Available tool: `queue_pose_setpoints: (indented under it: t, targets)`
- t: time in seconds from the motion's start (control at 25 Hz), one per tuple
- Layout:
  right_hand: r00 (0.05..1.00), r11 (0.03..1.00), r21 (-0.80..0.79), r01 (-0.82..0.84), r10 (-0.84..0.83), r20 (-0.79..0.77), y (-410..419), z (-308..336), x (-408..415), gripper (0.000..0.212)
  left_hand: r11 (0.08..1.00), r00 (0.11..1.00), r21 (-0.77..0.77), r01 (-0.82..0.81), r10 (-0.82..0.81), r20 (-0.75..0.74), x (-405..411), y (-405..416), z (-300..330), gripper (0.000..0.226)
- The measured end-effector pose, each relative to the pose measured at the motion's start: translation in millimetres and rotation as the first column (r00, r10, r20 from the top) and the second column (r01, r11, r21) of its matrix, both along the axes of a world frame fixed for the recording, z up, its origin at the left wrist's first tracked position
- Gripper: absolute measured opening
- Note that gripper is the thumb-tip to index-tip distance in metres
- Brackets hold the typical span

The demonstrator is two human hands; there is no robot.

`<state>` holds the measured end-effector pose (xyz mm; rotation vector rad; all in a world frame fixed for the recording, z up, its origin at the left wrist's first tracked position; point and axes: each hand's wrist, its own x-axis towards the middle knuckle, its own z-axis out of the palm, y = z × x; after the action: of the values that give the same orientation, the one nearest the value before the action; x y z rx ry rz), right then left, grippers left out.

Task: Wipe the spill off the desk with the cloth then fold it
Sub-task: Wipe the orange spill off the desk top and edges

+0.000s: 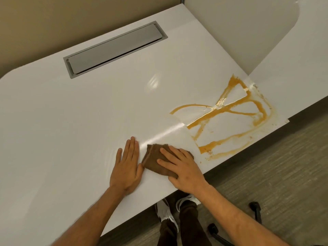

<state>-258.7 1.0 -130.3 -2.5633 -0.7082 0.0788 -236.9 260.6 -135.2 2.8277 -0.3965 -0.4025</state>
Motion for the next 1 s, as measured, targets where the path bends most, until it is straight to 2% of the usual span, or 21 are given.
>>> queue_pose_setpoints:
  t: [0.08,0.16,0.2,0.28,0.32,0.36,0.4,0.44,0.52,0.56,0.64,0.76,0.84,0.92,1.0]
  targets:
    - [0.999,1.000,-0.010,0.006,-0.006,0.041,-20.9,3.1,-19.4,0.056,1.000,1.000,0.009,0.004,-0.004,-0.009,-0.1,-0.2,1.6,0.076]
    - [0.982,0.976,0.115,0.186,-0.189,0.015,-30.3,12.6,-26.8,0.053,1.000,1.000,0.006,0.005,-0.005,-0.008,0.7,-0.5,4.7,0.077]
    - [0.938,0.906,0.243,0.346,-0.332,-0.100,-28.2,20.4,-24.7,0.054,1.000,1.000,-0.001,-0.001,0.001,-0.006,0.6,-0.5,6.6,0.078]
    - [0.767,0.633,0.436,0.640,-0.495,-0.408,-18.1,37.4,-9.4,0.058,0.998,1.000,-0.058,-0.006,0.006,-0.007,-0.8,-1.5,9.1,0.083]
    - [0.706,0.527,0.470,0.708,-0.516,-0.485,-12.7,44.1,1.7,0.058,0.993,1.000,-0.117,-0.017,0.016,-0.012,-1.7,-0.7,10.2,0.085]
    - [0.674,0.479,0.475,0.738,-0.551,-0.492,-8.0,48.4,11.8,0.059,0.982,0.999,-0.187,-0.037,0.034,-0.021,-1.6,2.0,11.2,0.085]
    - [0.664,0.481,0.461,0.746,-0.588,-0.462,-4.3,49.7,18.9,0.061,0.971,0.999,-0.232,-0.051,0.047,-0.022,0.0,6.7,11.9,0.085]
    - [0.673,0.537,0.408,0.739,-0.626,-0.394,-1.0,49.0,23.1,0.065,0.973,0.999,-0.223,-0.053,0.055,0.002,3.0,13.2,12.1,0.083]
    - [0.729,0.722,0.119,0.681,-0.656,-0.195,8.8,37.7,29.1,0.071,0.994,0.997,-0.101,-0.051,0.057,0.052,14.6,28.7,10.0,0.082]
    - [0.752,0.759,-0.020,0.651,-0.648,-0.123,12.5,30.1,28.3,0.075,0.998,0.997,-0.043,-0.053,0.055,0.052,18.9,32.5,10.3,0.084]
    - [0.738,0.745,-0.105,0.659,-0.667,-0.103,21.6,20.2,35.2,0.085,0.998,0.998,0.012,-0.054,0.054,0.039,22.9,36.2,7.0,0.087]
    - [0.593,0.617,-0.066,0.785,-0.777,-0.211,37.7,14.1,69.8,0.111,0.999,0.998,0.025,-0.046,0.045,0.038,25.1,33.9,1.9,0.087]
    - [0.506,0.530,-0.058,0.846,-0.832,-0.226,46.3,13.5,95.4,0.117,0.999,0.998,0.029,-0.042,0.041,0.041,24.6,35.6,0.8,0.088]
    - [0.509,0.530,-0.059,0.846,-0.835,-0.207,50.8,15.5,121.9,0.112,0.998,0.998,0.033,-0.045,0.044,0.033,26.1,36.4,2.2,0.088]
    - [0.594,0.612,-0.061,0.788,-0.784,-0.181,50.9,15.6,147.2,0.105,0.999,0.999,0.028,-0.038,0.038,0.018,27.0,35.7,3.9,0.089]
